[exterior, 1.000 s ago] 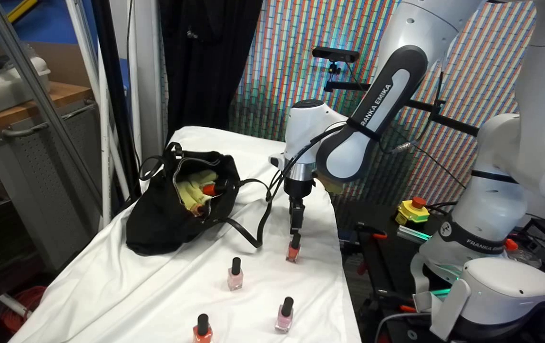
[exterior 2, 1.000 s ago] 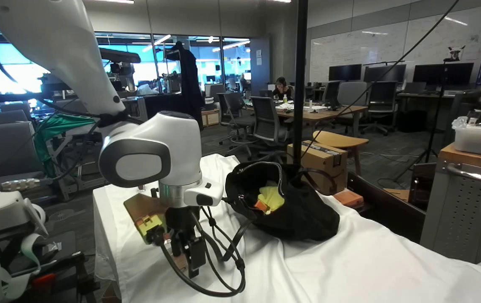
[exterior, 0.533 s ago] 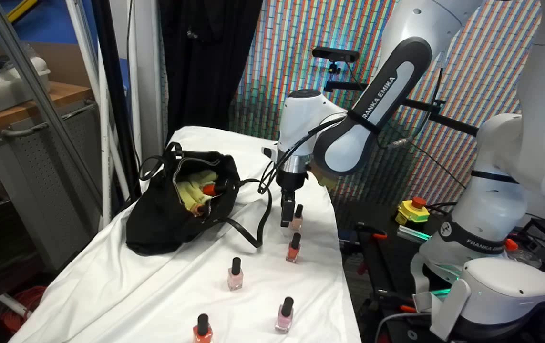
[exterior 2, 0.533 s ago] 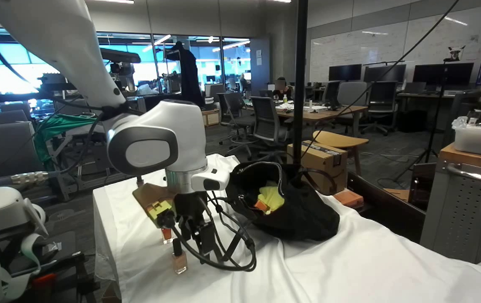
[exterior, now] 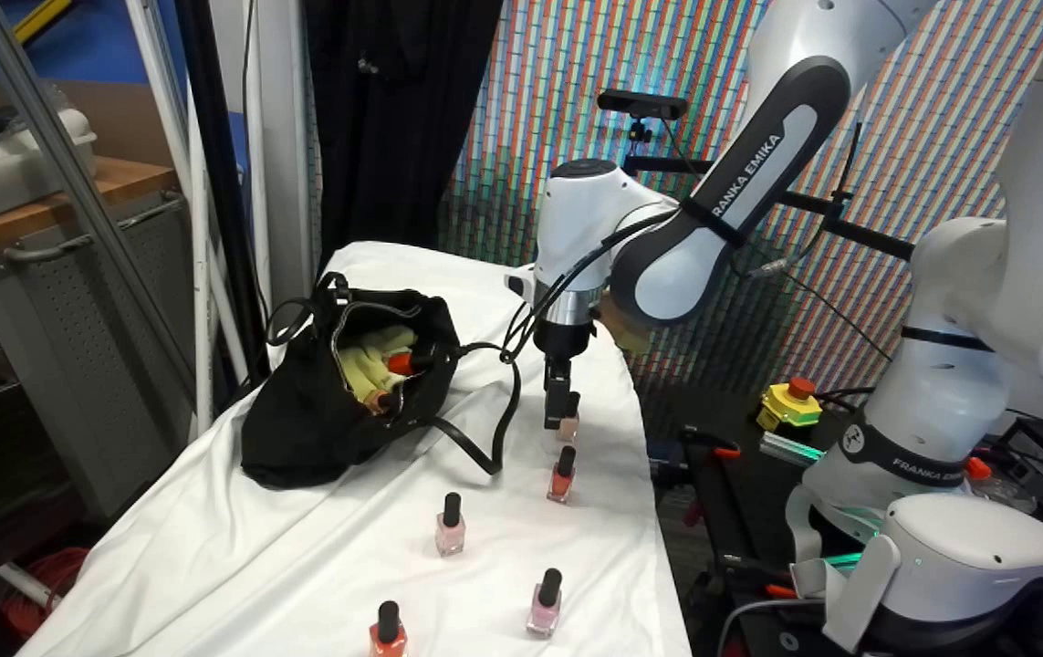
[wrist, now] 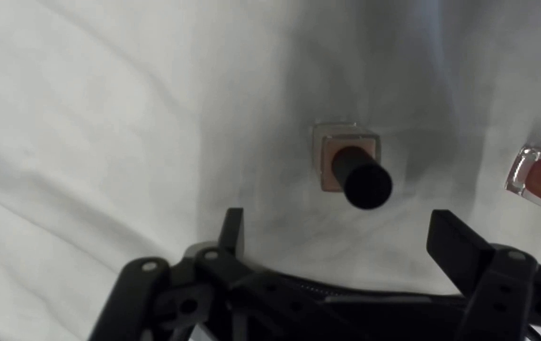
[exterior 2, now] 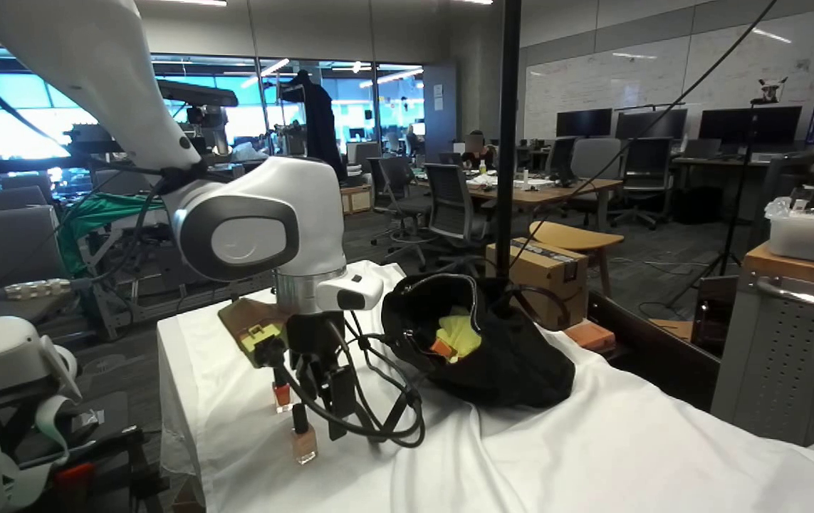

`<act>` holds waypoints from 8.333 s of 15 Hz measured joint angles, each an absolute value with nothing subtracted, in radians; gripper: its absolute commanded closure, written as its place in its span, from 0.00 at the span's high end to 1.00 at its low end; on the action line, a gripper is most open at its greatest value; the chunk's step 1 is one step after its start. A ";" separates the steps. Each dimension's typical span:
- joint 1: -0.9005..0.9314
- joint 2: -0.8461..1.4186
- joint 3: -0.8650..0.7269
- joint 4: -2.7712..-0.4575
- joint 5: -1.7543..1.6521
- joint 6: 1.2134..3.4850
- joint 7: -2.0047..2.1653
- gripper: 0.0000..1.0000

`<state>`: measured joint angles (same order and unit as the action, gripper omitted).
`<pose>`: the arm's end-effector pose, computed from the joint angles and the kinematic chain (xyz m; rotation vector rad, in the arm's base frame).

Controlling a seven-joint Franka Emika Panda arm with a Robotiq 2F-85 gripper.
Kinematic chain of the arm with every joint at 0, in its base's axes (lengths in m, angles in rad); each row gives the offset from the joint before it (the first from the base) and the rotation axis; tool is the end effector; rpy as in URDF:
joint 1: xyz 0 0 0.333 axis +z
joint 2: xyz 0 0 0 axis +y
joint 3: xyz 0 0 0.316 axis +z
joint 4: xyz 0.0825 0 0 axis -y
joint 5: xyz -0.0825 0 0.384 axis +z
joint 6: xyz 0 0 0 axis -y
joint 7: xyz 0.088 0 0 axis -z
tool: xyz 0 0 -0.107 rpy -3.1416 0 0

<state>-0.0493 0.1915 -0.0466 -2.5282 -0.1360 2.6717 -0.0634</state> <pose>0.4544 -0.0404 0.1998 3.0739 0.1398 -0.0822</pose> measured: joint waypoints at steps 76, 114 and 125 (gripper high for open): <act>-0.130 0.229 0.016 -2.607 -0.021 2.803 -0.350 0.16; 0.207 0.414 -0.200 -2.013 -0.664 2.704 0.877 0.16; 0.232 0.469 -0.222 -1.959 -0.664 2.703 0.957 0.98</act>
